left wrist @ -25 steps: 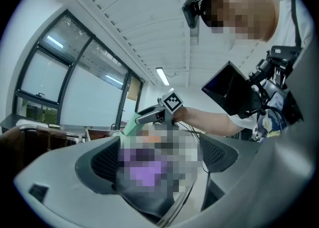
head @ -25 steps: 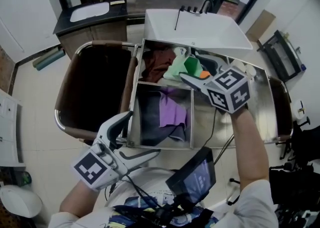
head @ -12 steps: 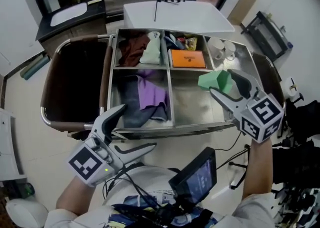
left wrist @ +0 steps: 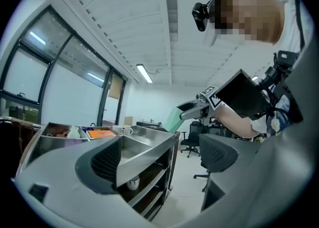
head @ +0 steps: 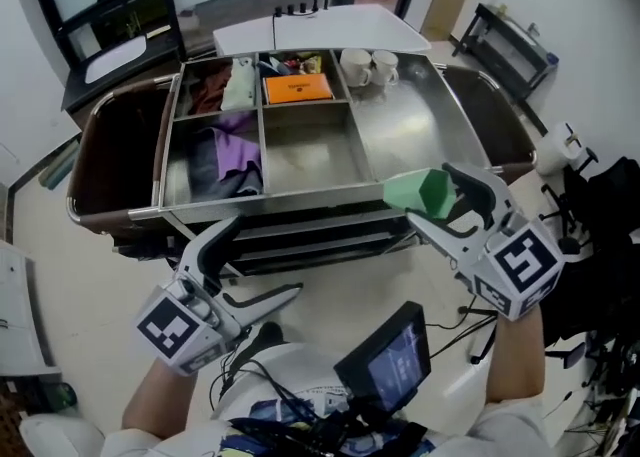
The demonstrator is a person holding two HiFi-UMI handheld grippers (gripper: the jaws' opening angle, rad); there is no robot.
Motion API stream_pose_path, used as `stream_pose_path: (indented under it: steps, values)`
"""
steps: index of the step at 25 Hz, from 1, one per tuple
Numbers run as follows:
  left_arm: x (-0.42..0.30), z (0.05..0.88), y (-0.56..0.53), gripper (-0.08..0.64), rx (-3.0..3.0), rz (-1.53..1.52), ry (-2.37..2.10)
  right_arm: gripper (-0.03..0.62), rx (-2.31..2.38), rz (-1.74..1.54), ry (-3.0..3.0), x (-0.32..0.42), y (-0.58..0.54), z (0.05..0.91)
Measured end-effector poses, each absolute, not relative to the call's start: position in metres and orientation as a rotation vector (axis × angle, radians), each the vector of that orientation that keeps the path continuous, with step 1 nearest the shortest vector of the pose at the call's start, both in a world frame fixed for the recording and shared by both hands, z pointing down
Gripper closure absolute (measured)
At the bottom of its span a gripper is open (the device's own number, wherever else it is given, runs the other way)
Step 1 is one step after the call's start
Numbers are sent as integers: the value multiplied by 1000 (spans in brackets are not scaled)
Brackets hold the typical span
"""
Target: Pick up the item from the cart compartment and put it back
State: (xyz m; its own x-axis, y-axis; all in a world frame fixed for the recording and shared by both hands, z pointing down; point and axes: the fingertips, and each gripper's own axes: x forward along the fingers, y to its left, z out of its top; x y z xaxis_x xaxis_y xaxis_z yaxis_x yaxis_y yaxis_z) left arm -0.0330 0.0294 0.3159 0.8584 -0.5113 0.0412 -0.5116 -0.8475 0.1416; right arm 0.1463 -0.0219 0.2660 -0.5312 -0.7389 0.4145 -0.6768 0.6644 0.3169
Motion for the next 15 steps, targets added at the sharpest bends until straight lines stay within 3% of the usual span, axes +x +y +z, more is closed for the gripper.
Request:
stream_pose_path:
  steps: [15]
  values:
    - [17,321,159,92,2823,116,-966,259,1078,-187,-2425,218,123,256]
